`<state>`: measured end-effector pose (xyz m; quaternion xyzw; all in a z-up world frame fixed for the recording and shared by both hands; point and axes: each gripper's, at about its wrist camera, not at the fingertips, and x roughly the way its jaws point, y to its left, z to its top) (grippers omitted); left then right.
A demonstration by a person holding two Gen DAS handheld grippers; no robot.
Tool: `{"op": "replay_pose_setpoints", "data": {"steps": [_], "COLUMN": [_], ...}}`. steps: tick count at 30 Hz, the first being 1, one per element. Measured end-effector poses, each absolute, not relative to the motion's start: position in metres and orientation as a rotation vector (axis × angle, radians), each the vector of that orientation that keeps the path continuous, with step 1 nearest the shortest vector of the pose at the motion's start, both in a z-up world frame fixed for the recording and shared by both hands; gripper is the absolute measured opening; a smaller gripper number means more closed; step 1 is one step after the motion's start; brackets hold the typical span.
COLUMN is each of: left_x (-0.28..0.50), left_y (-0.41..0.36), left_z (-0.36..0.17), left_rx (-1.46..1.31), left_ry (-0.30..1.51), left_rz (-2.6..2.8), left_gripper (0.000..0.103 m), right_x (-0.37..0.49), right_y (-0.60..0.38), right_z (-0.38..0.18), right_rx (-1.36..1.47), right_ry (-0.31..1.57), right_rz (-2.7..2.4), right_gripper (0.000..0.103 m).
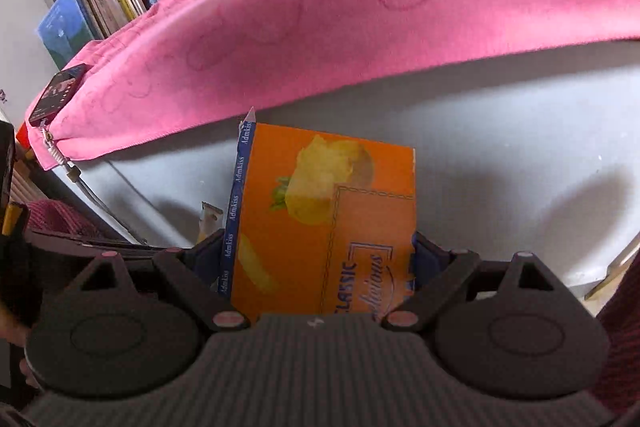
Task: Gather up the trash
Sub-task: 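Lower both tools past the table edge into the bin and open them, then raise both empty tools back over the towel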
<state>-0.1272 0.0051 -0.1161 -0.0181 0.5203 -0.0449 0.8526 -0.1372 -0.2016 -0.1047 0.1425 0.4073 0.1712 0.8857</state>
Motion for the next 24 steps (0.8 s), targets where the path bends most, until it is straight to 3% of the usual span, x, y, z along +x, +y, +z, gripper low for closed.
{"op": "replay_pose_setpoints", "data": {"steps": [12, 17, 24], "left_x": [-0.119, -0.120, -0.127], "left_y": [0.008, 0.007, -0.002], "left_z": [-0.126, -0.128, -0.112], "left_rx": [-0.043, -0.044, -0.013], "left_ry": [1.125, 1.122, 1.078], "left_rz": [-0.090, -0.073, -0.065], "left_gripper": [0.014, 0.039, 0.048], "right_x": [-0.134, -0.134, -0.135], "right_y": [-0.206, -0.210, -0.210], "right_z": [-0.116, -0.117, -0.109], "right_rx": [0.347, 0.363, 0.354], "right_ry": [0.885, 0.878, 0.853], "right_rz": [0.344, 0.344, 0.343], "right_gripper": [0.097, 0.101, 0.101]}}
